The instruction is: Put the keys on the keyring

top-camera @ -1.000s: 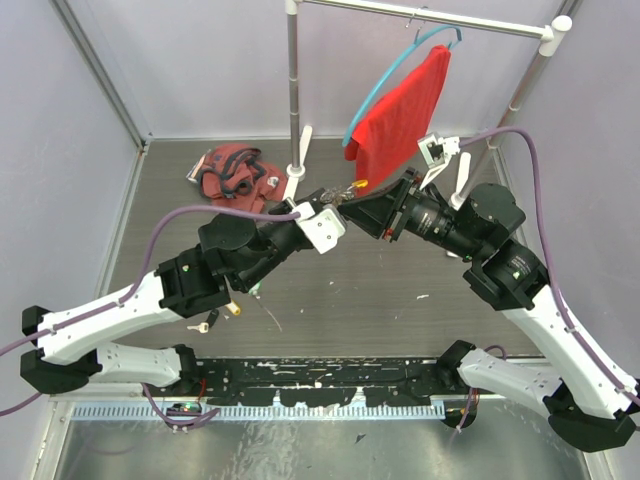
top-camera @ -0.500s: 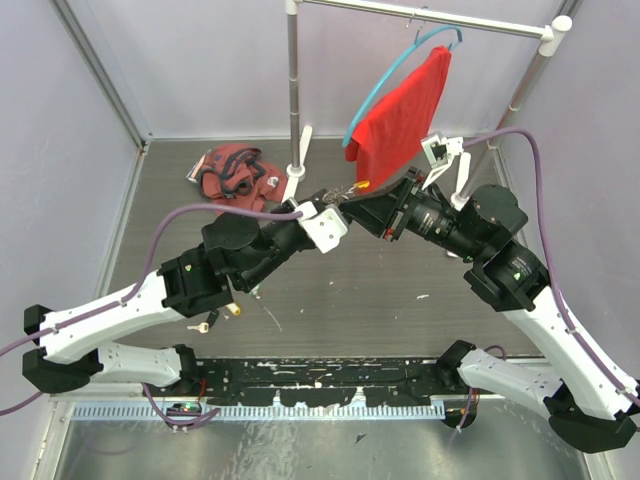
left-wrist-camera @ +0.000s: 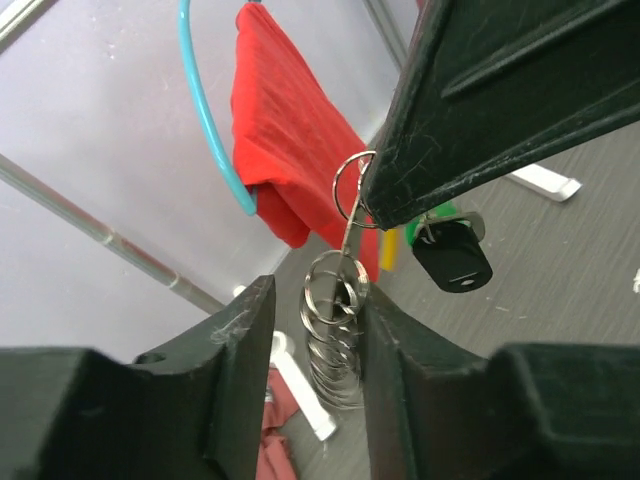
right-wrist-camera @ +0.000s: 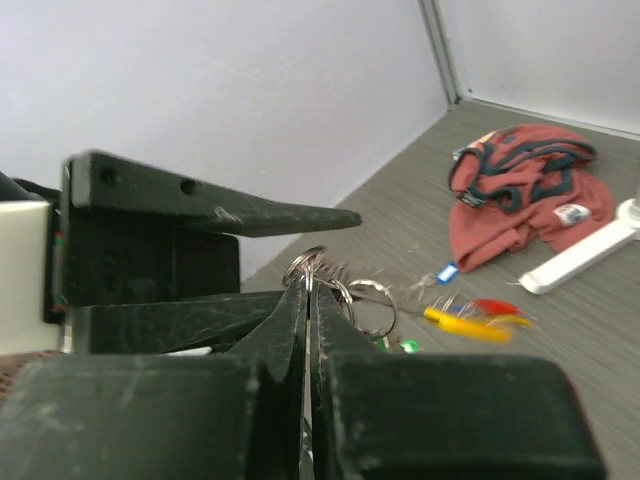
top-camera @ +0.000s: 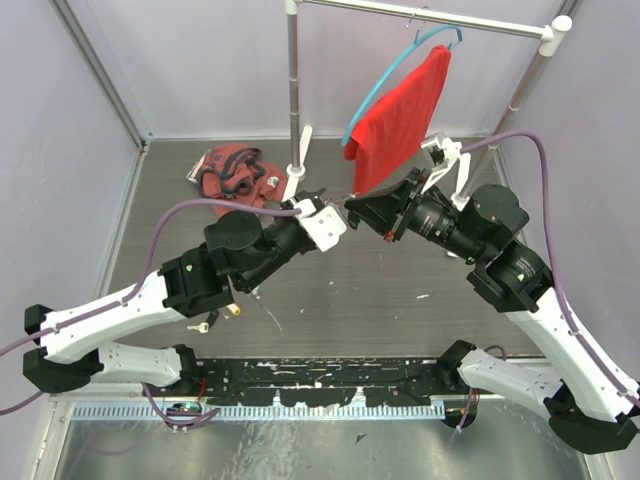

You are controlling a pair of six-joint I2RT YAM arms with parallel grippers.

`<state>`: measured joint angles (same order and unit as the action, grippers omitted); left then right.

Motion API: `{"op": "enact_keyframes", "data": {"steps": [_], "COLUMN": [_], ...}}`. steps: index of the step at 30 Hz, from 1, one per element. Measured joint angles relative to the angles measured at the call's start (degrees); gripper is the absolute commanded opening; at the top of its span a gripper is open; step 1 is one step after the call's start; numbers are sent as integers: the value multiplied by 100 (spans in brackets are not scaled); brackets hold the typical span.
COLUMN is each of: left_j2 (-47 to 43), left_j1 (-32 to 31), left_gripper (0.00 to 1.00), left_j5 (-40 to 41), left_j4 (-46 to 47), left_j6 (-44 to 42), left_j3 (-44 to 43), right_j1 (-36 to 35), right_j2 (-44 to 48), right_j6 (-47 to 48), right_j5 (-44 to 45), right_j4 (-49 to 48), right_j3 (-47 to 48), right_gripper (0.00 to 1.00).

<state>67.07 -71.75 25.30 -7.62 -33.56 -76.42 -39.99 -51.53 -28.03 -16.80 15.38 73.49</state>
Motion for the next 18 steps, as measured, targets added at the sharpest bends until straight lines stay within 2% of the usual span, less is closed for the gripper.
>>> {"op": "enact_keyframes", "data": {"steps": [7,12,16,18], "left_j2": [-90,-221,-221,-208], "left_j1": [-9,-9,68,245], "left_gripper": [70,94,99,98], "left_j5": [-212,-256,-275,-437], "left_j4": [-601,-1281,-1878,-2177], "left_j6": [874,1808,2573,2979], "left_j3": [-83,-85,-85,-92], "right_j1": [0,0,0,0], "right_j2": [-140,-415,-549,-599], "right_j6": [1386,2149,2430,2520], "right_j5": [83,81,186,341], "right_j4": [1113,1980,2413,2540], "right_j3": [568,1174,1182,1093], "right_gripper": [1,1,1,1]}}
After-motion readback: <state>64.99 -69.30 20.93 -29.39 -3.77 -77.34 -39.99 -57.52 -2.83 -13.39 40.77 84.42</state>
